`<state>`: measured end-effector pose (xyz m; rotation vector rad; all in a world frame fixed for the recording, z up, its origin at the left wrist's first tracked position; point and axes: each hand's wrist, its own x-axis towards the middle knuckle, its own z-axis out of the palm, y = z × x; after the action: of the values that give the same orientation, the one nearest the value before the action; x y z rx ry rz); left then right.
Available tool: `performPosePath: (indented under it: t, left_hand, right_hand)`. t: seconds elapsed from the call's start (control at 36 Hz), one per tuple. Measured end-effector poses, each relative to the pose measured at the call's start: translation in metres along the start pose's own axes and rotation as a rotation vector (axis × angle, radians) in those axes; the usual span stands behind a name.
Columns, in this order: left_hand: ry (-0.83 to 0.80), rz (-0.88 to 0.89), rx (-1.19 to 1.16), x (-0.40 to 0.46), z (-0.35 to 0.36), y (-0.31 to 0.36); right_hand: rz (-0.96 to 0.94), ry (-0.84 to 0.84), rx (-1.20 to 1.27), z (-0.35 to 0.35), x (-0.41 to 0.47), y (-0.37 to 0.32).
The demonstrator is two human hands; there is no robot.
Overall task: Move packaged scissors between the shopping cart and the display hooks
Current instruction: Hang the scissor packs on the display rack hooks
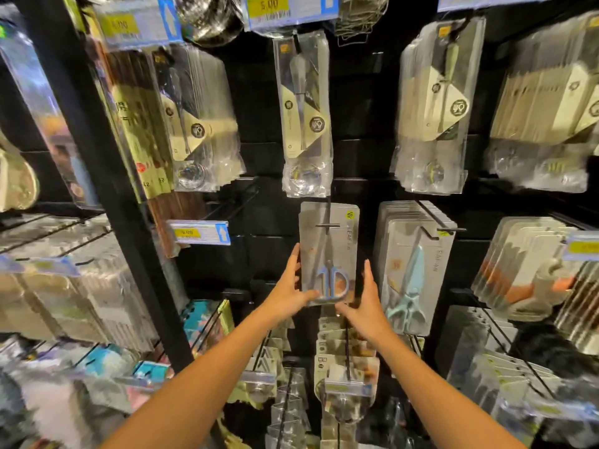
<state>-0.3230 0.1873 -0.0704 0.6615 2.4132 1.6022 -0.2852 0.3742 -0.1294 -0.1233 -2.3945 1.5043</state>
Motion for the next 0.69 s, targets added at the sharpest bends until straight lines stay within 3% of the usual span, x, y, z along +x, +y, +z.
performPosePath:
  t: [0.11, 0.22, 0.47, 0.69]
  left_hand:
    - [0.013, 0.139, 0.206, -0.021, 0.000, -0.029]
    - [0.024, 0.129, 0.387, -0.050, -0.014, -0.054]
    - [0.021, 0.275, 0.742, -0.158, -0.078, -0.113]
    - [0.085, 0.204, 0.771, -0.296, -0.158, -0.172]
  right_hand:
    - [-0.006, 0.051, 0.032, 0.012, -0.024, 0.001]
    - [-0.043, -0.090, -0.070, 0.023, -0.056, 0.008]
    - [-0.320, -0.362, -0.476, 0.067, -0.125, -0.023]
    - [-0.507, -0.594, -0.539, 0.180, -0.187, -0.076]
